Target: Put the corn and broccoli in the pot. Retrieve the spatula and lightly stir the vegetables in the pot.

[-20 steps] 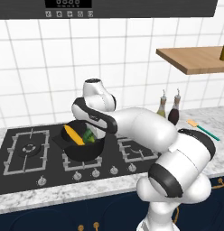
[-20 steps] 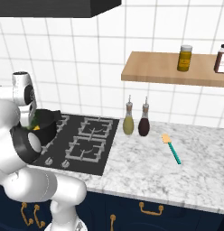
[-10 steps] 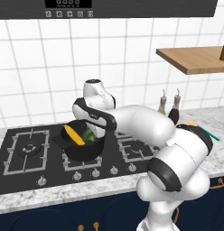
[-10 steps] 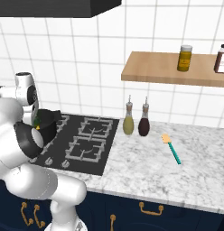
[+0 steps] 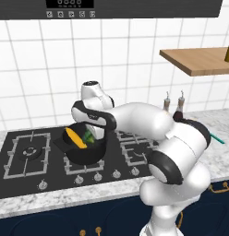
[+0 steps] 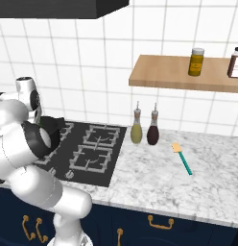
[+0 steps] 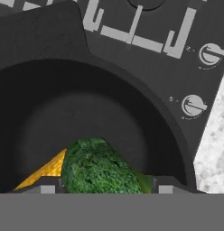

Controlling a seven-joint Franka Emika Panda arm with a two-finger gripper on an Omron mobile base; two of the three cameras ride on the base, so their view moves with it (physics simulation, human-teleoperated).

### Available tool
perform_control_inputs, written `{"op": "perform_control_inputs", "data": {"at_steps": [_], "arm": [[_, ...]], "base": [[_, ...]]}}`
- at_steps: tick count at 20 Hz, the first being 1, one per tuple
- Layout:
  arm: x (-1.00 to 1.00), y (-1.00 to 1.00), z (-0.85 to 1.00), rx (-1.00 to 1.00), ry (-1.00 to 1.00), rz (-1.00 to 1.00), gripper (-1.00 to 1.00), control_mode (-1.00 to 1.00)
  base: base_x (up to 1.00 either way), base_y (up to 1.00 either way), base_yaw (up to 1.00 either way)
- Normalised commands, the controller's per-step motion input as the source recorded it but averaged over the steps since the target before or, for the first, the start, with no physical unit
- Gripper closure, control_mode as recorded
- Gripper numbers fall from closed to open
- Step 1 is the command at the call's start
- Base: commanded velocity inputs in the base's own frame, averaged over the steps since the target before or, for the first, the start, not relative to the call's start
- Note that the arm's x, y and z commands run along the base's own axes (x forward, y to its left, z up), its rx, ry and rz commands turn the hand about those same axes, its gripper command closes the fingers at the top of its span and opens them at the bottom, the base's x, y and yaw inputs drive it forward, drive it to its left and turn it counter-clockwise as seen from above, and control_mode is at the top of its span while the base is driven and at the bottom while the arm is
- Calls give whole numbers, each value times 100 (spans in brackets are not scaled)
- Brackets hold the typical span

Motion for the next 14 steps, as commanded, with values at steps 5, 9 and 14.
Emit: {"op": "perform_control_inputs", "data": {"at_steps": [5,9,14], "arm": [[20,0,-4,-1,0,0,100,-100],[22,7,-16,0,0,0,100,-100],[20,14,-25,0,0,0,100,-100]], "base": [[0,0,0],[0,0,0],[0,0,0]]}}
